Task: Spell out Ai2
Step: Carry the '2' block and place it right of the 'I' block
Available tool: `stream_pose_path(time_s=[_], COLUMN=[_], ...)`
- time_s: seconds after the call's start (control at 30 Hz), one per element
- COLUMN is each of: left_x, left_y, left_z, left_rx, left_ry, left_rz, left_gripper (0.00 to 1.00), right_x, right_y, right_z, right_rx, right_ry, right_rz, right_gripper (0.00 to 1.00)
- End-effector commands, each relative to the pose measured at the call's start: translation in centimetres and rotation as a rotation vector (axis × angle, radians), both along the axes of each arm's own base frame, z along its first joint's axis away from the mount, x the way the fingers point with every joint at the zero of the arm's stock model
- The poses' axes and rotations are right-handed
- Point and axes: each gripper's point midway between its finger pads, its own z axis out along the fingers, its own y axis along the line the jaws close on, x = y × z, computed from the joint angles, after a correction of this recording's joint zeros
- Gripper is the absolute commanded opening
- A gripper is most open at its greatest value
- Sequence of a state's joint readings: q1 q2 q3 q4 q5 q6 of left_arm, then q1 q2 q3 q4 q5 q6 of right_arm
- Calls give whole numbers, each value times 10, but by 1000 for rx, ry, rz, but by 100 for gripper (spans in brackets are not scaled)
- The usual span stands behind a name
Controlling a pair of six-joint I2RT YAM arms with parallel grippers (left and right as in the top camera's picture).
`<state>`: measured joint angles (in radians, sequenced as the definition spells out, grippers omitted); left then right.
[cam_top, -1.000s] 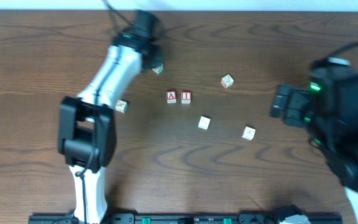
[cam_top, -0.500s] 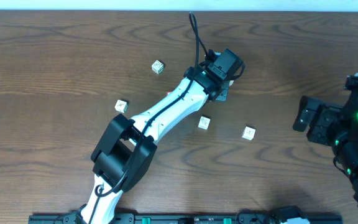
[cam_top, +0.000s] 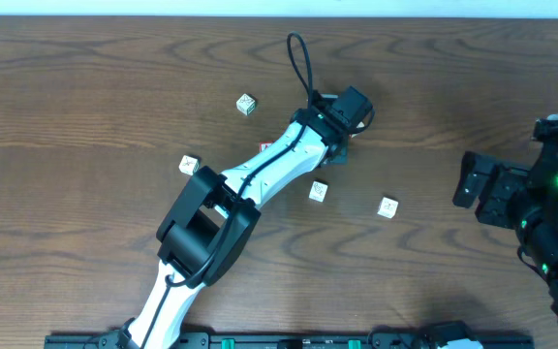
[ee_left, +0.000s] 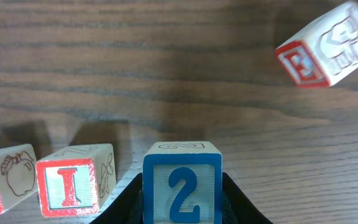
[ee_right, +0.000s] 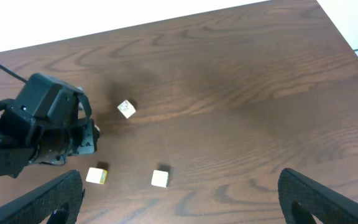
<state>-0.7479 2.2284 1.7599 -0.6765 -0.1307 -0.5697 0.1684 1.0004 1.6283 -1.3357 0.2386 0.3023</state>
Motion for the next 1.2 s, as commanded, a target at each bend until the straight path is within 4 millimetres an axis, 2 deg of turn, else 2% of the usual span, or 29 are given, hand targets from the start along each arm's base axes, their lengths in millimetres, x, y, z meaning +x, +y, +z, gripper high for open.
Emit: stream_pose_path(time_s=[0.0, 0.53, 0.87, 1.1, 1.17], left_x=[-1, -8, -7, -4, -3], left_y=[6, 10, 14, 14, 14], left_z=[-14, -30, -31, -30, -30], left_rx=[24, 27, 33, 28, 26], left_ry=[20, 69, 70, 62, 60], left_rz=[24, 90, 106, 108, 109], left_gripper=[6, 6, 6, 15, 22], right_x=[-1, 0, 0, 0, 0], right_y=[-1, -1, -1, -1, -1], right_z=[2, 2, 3, 3, 3], right_rx=[-6, -6, -6, -6, -6], right_ry=[-5, -6, -6, -7, -7], right_rz=[2, 2, 2, 2, 2], right_gripper=[99, 99, 99, 99, 99])
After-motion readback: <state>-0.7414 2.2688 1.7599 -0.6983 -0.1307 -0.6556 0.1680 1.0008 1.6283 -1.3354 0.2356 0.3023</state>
